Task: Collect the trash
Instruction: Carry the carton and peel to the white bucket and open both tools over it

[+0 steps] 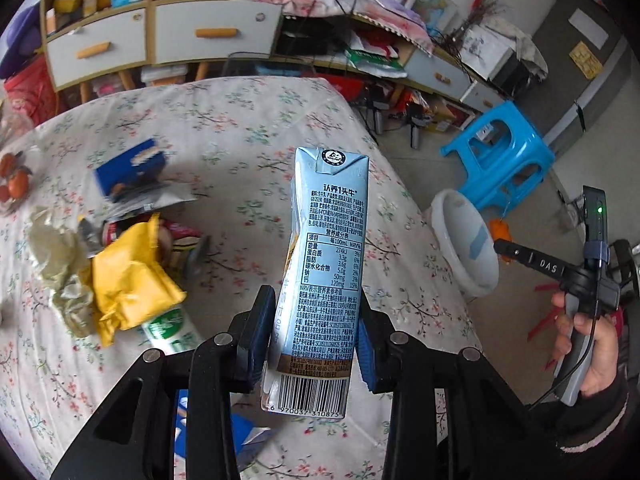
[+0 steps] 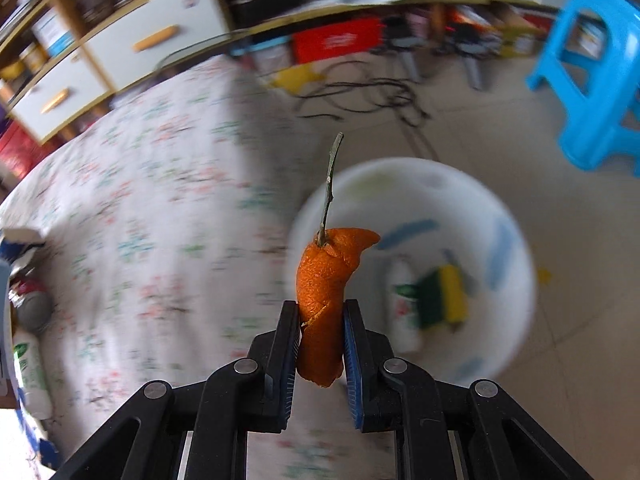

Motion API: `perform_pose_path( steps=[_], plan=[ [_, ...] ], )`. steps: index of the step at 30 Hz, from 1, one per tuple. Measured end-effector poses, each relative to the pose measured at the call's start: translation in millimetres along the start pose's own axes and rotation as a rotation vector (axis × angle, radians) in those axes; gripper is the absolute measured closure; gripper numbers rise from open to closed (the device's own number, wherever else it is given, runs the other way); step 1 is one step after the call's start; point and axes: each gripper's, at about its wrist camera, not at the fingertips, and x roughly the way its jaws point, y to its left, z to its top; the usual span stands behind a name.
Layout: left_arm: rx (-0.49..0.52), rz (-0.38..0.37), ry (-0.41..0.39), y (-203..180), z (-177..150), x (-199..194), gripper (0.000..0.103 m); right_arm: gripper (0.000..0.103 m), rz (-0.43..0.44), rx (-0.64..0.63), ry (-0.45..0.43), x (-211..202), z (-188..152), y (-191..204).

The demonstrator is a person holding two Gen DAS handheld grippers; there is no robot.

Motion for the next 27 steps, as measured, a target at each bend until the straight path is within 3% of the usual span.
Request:
perform_pose_path(
  steps=[7,10,11,27],
  plan=[
    [0.062,-0.053,0.048,-57,8,35,0.064,0.079,0.006,0.104,-0.007,-3,1,-54],
    [0.092,-0.070,0.065,-79,14,49,0.064,0.045,0.009,0.168,-0.020,-8,2,-73],
    [0.100,-0.077,0.068,-86,16,52,0.064,0.041,0.016,0.191,-0.032,-12,3,-80],
    [0.203,-0.144,0.111,-195,39,111,0.064,0.038,-0.017,0.289,-0.053,-42,-19,-143]
  ],
)
